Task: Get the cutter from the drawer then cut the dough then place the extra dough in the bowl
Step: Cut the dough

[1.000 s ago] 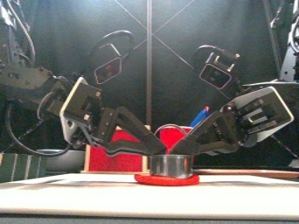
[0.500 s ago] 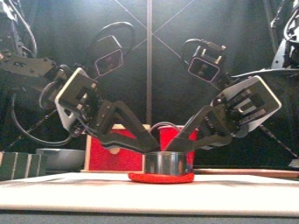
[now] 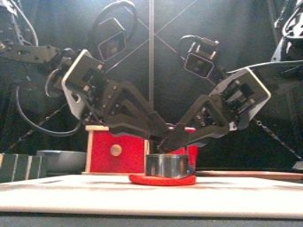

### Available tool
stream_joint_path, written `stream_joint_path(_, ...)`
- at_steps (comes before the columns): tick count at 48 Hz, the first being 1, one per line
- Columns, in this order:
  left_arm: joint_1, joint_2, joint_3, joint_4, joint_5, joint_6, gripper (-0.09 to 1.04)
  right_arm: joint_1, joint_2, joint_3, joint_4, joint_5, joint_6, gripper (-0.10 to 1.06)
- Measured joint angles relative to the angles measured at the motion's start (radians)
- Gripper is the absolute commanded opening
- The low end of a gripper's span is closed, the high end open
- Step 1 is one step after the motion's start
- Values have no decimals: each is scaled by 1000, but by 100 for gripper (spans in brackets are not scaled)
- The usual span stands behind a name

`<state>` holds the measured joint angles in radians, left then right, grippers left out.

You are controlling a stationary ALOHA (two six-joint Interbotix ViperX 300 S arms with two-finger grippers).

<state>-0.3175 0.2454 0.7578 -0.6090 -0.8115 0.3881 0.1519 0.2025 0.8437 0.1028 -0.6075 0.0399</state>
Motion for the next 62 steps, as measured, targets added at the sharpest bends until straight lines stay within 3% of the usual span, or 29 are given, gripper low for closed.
stream_joint_path(8,3,-67,37,2,-21,11,74,0,-6,-3,0,23,0,77)
stream_joint_path(14,-6,-83,94,-28,-23,9,58,-3,-40,-14,8,84,5,77)
stream_joint_path(20,-35,-57,109,-98,-23,8,48,-6,-92,-63,-2,261,3,77)
stream_joint_path(32,-67,66,77,-167,17,2,46,-11,-106,-178,-52,611,5,77)
stream_joint_path(46,-75,112,31,-187,95,3,46,-18,-106,-222,-89,676,14,78)
stream_joint_path(62,-78,147,11,-239,117,3,46,-34,-104,-324,-91,874,15,70)
